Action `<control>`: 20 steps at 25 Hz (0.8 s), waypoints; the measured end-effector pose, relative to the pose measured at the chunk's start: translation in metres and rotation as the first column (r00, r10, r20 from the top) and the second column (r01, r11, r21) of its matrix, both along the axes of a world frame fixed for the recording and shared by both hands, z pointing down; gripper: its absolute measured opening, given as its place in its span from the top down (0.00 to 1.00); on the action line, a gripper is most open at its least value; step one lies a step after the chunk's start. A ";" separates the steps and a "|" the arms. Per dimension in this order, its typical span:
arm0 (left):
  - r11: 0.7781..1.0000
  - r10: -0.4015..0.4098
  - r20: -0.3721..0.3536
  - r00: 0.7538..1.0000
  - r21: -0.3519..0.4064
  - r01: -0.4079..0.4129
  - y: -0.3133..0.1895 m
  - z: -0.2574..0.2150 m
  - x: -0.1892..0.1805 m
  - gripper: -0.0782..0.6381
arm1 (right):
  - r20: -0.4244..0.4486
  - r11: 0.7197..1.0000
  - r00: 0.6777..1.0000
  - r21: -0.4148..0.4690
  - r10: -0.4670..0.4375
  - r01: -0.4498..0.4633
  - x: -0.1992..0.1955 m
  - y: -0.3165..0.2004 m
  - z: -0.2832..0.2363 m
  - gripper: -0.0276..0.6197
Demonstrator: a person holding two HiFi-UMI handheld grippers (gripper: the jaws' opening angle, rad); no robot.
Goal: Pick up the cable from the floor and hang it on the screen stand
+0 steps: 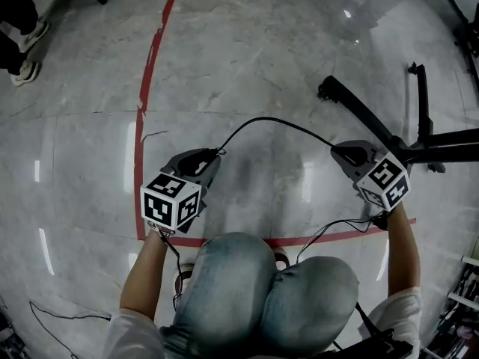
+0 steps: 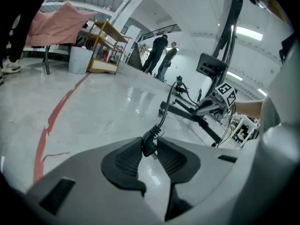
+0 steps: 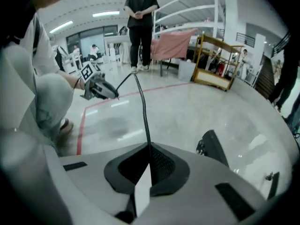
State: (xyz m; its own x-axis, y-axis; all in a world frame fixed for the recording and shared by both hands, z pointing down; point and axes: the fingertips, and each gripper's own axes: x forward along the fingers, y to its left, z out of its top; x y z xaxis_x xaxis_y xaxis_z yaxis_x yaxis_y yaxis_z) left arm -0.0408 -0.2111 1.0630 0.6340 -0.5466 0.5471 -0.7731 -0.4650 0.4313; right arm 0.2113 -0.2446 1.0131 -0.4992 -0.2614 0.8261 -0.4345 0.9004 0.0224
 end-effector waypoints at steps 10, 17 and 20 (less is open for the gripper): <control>0.991 -0.130 -0.111 0.985 -0.036 0.127 0.046 -0.238 -0.033 0.75 | 0.265 0.995 0.959 -0.004 0.098 -0.101 -0.097 0.043 -0.243 0.93; 0.982 -0.191 -0.084 0.978 -0.018 0.190 0.085 -0.442 -0.082 0.76 | 0.362 0.981 0.912 -0.093 0.193 -0.170 -0.155 0.078 -0.432 0.93; 0.977 -0.215 -0.110 0.970 -0.034 0.213 0.102 -0.531 -0.096 0.76 | 0.413 0.972 0.880 -0.119 0.233 -0.202 -0.180 0.100 -0.522 0.93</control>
State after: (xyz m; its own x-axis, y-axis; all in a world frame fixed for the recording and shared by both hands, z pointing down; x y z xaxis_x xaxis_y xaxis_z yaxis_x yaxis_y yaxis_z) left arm -0.1372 -0.1093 0.5323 0.5618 -0.6650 0.4920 -0.7995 -0.2837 0.5295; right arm 0.0317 -0.1446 0.4909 -0.7415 -0.3526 0.5709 -0.5736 0.7745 -0.2667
